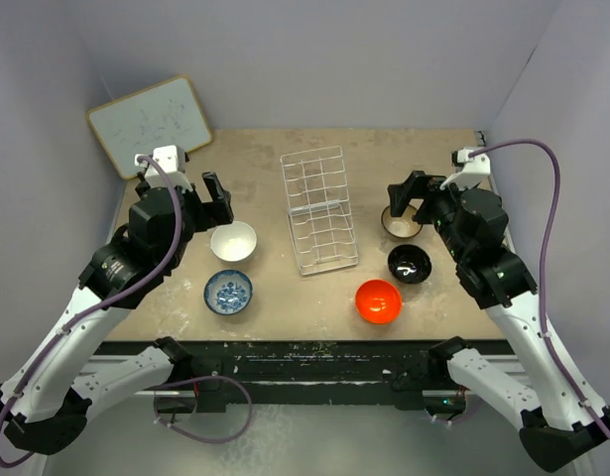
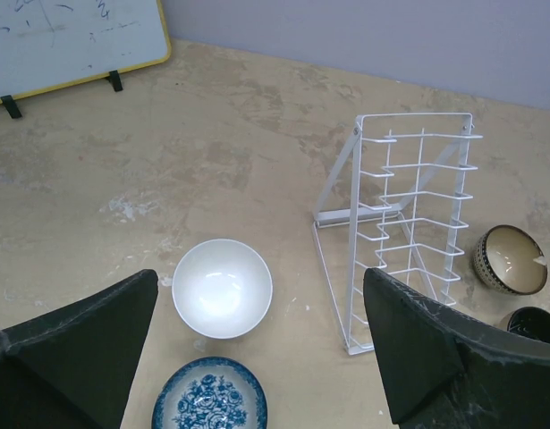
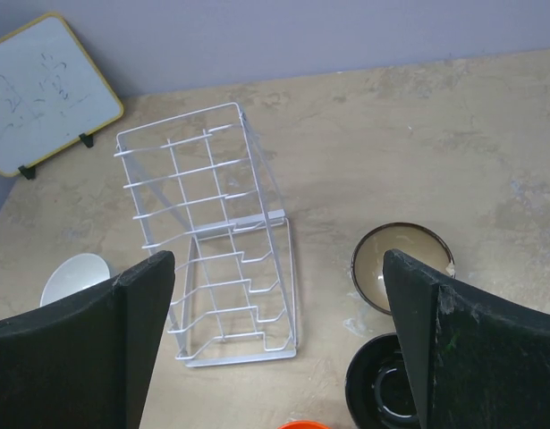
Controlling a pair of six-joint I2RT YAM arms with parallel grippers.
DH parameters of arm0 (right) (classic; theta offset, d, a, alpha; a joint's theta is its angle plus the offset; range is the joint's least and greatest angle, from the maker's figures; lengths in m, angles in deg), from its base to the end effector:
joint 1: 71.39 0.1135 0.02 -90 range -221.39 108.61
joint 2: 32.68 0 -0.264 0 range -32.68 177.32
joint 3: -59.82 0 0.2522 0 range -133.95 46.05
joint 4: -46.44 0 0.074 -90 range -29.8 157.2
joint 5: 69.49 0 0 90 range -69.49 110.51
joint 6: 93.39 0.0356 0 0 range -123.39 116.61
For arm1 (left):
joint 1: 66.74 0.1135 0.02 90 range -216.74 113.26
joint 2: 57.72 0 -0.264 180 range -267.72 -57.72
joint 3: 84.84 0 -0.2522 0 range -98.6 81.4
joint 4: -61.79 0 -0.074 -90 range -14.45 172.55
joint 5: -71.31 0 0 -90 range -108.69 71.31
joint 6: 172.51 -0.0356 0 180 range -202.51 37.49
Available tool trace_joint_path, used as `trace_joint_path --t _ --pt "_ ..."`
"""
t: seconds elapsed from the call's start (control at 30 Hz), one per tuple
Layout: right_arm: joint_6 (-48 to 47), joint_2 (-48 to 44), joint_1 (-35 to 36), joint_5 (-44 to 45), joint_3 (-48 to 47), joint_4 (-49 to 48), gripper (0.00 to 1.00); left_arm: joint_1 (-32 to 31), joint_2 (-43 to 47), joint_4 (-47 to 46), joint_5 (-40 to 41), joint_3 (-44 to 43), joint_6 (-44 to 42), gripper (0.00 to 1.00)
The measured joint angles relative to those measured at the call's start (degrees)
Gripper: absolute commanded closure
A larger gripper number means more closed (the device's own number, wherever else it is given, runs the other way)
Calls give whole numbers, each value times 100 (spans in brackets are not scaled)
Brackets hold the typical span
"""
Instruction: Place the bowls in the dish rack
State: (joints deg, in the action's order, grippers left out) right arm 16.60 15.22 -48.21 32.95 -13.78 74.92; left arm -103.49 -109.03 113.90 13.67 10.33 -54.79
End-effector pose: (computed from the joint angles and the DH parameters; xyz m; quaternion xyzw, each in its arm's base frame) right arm 0.1675 0.0634 0.4135 0.0547 0.7216 0.1793 0.6665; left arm 0.1427 -0.0828 0.4257 -0.1007 0.7903 -0.1076 0.5948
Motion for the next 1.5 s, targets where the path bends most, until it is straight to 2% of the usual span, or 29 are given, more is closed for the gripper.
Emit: trace_joint_path --t 0.2,0.37,0.6,0.8,0.93,1.17,1.5 --pt "0 4 0 0 -7 2 0 0 90 -13 -26 0 4 1" --pt "0 4 0 0 -7 2 0 4 282 -144 -247 2 -315 1" --pt "-13 146 0 -63 -7 0 0 4 568 -313 -920 175 -879 1" --pt "-24 667 0 -448 0 -46 0 13 647 -584 -1574 601 -981 2" --pt "-24 800 0 -581 9 -122 0 26 160 -905 -1985 813 -975 16" --pt "-24 796 0 -619 7 -299 0 26 -1414 -1648 -2312 1001 -876 18" --pt "-35 592 0 -601 350 -286 0 26 -2463 -2787 -2367 1224 -629 26"
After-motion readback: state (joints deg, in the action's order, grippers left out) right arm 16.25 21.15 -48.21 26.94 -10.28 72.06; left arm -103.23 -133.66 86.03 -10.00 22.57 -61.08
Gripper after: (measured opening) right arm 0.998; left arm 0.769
